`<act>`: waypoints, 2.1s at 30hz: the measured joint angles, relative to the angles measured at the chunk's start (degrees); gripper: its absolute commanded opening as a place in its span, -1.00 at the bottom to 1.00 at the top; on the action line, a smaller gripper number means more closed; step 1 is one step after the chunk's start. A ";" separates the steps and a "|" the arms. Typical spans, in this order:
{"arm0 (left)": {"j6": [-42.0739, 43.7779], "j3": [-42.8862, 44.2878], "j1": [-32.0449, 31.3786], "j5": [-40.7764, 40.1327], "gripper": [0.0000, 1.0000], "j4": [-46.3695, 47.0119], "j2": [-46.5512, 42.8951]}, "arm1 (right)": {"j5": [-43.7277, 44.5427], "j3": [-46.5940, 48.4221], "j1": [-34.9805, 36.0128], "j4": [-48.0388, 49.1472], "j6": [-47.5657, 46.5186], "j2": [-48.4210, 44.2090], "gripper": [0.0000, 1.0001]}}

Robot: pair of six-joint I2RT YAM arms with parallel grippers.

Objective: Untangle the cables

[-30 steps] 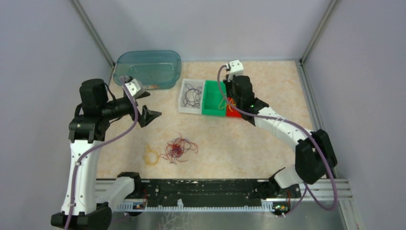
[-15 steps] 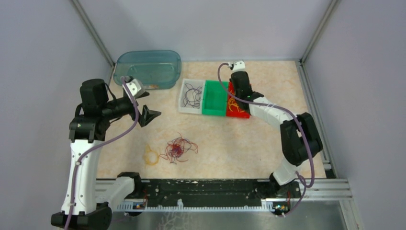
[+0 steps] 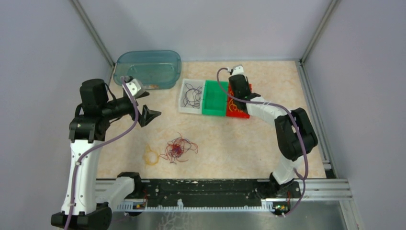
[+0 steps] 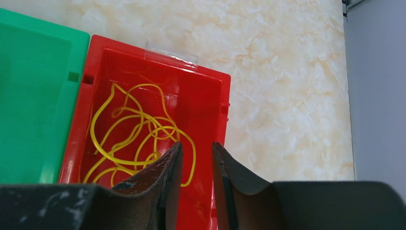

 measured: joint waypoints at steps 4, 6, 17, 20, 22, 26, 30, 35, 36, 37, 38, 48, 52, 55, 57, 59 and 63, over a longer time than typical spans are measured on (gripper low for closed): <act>-0.22 0.00 0.00 0.00 0.99 0.09 0.09 | -0.24 0.04 0.00 -0.63 0.52 0.00 -0.34; -0.26 0.02 0.00 0.00 0.99 0.09 0.35 | -0.52 0.22 0.00 -1.27 0.83 -0.07 -0.35; 6.01 -1.64 1.46 -4.68 1.00 -1.90 5.42 | -16.24 -0.92 2.25 1.55 5.99 -13.00 -0.04; 7.52 -2.01 6.34 -4.83 1.00 -3.61 8.87 | -22.10 -0.94 8.35 5.07 6.08 -16.76 -0.02; 7.67 -2.01 10.01 -4.79 1.00 -3.54 10.71 | -26.18 -0.92 14.34 7.04 6.08 -17.20 0.02; 6.58 -2.01 17.59 -3.80 1.00 -1.70 12.17 | -31.98 0.02 27.32 8.15 5.99 -13.97 0.09; 3.28 -2.01 22.47 -3.56 1.00 1.77 12.63 | -32.94 5.62 38.38 7.72 5.88 -4.76 0.17; -1.66 -2.21 25.90 -5.44 0.99 6.49 13.70 | -33.77 11.47 46.62 6.23 6.84 7.56 0.17; -2.43 -2.38 26.67 -5.79 0.99 7.39 13.70 | -33.94 12.37 47.39 5.66 7.10 9.42 0.16; -3.15 -2.47 27.41 -6.01 0.99 8.07 13.68 | -34.18 13.44 47.98 4.90 7.37 11.45 0.15; -3.72 -2.58 27.98 -6.16 0.99 8.72 13.66 | -34.45 14.49 48.35 4.13 7.65 13.20 0.14; -5.86 -3.21 29.27 -3.91 0.99 10.05 11.61 | -38.10 24.33 48.57 0.79 10.45 23.93 0.11; -5.84 -3.30 29.27 -2.82 1.00 10.01 10.64 | -39.06 28.48 48.57 0.02 10.99 26.99 -0.11; -5.79 -3.30 29.27 -2.12 1.00 9.99 10.34 | -39.26 29.68 48.57 -0.72 11.26 28.61 -0.24; -5.75 -3.30 29.27 -1.81 1.00 9.97 10.27 | -39.04 29.70 48.57 -1.55 11.47 29.05 -0.31; -5.77 -3.30 29.27 -1.44 0.99 9.97 10.16 | -38.49 29.68 48.57 -2.49 11.47 29.11 -0.50; -5.81 -3.30 29.27 -0.61 1.00 9.99 9.73 | -37.27 29.55 48.50 -2.16 11.10 29.11 -1.00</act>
